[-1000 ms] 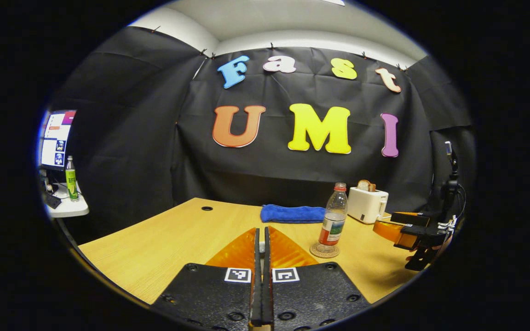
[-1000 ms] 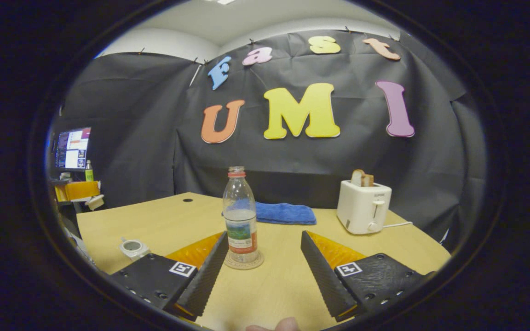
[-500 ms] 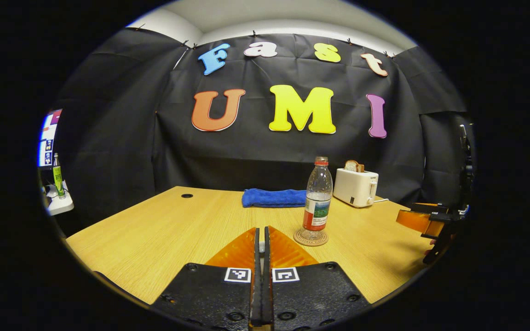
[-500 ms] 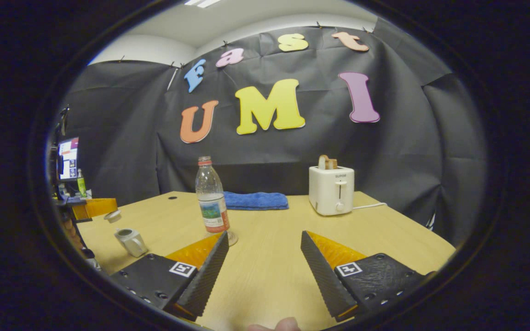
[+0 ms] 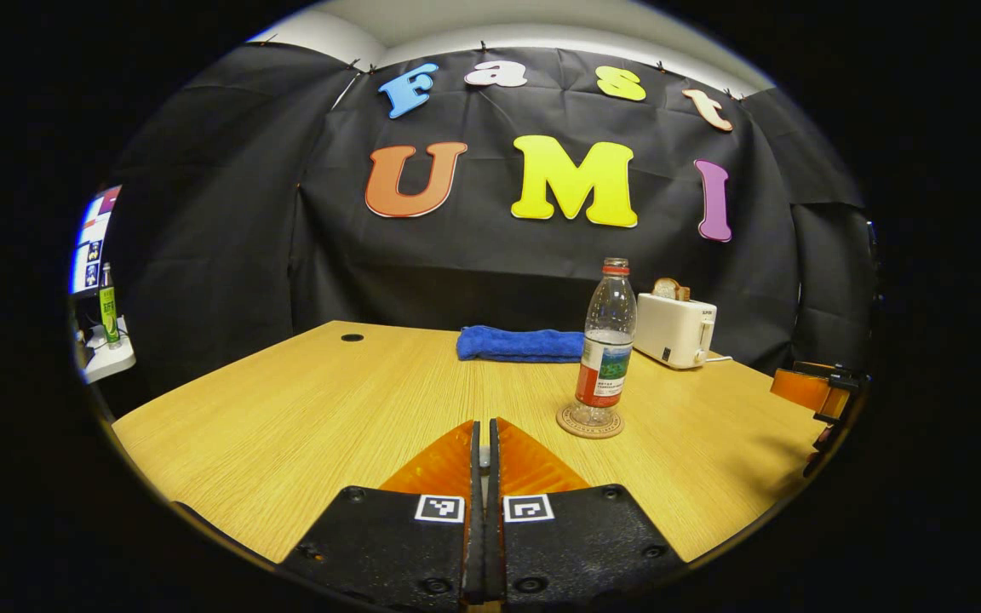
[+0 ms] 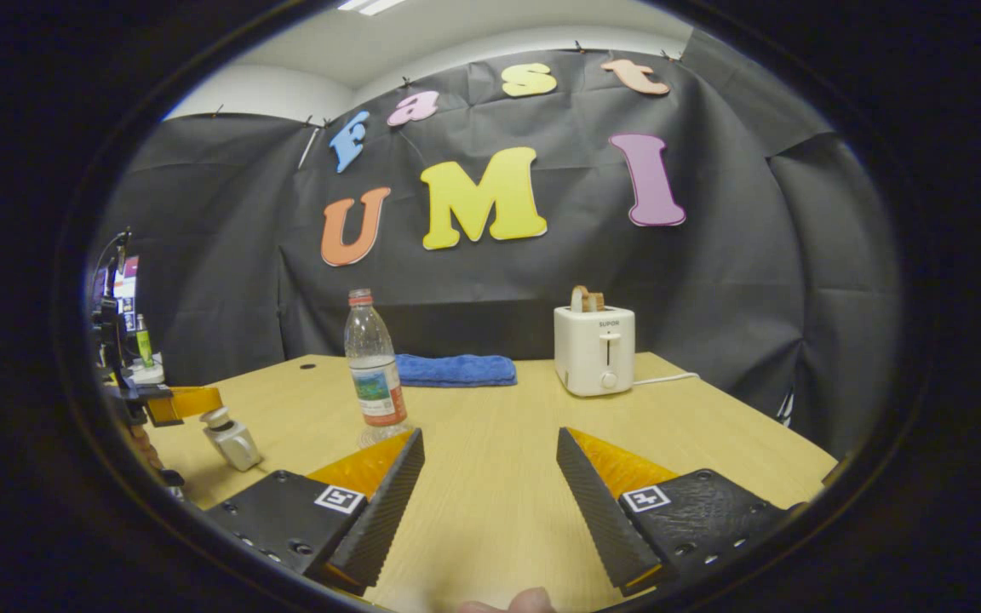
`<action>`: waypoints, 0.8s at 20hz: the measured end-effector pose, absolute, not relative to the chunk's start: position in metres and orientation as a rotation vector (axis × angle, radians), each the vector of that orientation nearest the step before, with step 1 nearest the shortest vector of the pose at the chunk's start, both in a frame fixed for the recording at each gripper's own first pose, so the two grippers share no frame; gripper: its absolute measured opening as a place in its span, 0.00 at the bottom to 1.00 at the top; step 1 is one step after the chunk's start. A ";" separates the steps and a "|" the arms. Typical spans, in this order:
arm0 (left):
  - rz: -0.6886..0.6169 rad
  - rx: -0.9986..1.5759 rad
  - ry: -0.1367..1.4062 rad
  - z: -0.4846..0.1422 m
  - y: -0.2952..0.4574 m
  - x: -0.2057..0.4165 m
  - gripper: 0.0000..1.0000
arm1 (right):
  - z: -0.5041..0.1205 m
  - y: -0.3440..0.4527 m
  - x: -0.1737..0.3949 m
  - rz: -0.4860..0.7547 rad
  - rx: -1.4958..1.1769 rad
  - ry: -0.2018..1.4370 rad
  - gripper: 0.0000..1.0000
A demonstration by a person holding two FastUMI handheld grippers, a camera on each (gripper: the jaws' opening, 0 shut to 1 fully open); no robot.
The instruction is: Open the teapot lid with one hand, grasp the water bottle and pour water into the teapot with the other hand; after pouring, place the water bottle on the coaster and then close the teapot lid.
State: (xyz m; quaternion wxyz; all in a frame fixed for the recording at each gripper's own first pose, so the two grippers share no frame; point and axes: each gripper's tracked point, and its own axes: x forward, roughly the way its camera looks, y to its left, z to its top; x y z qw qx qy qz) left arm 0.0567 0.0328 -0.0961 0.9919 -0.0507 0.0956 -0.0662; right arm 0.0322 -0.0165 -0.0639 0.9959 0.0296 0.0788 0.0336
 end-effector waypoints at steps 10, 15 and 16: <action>-0.120 -0.115 0.214 -0.105 0.031 0.057 0.18 | -0.061 -0.014 0.031 0.071 0.058 0.150 0.94; -0.012 -0.071 0.149 -0.070 0.044 0.049 0.99 | -0.057 -0.013 0.025 0.062 0.059 0.127 0.94; -0.006 -0.055 0.120 -0.056 0.044 0.046 0.99 | -0.053 -0.015 0.024 0.052 0.046 0.116 0.94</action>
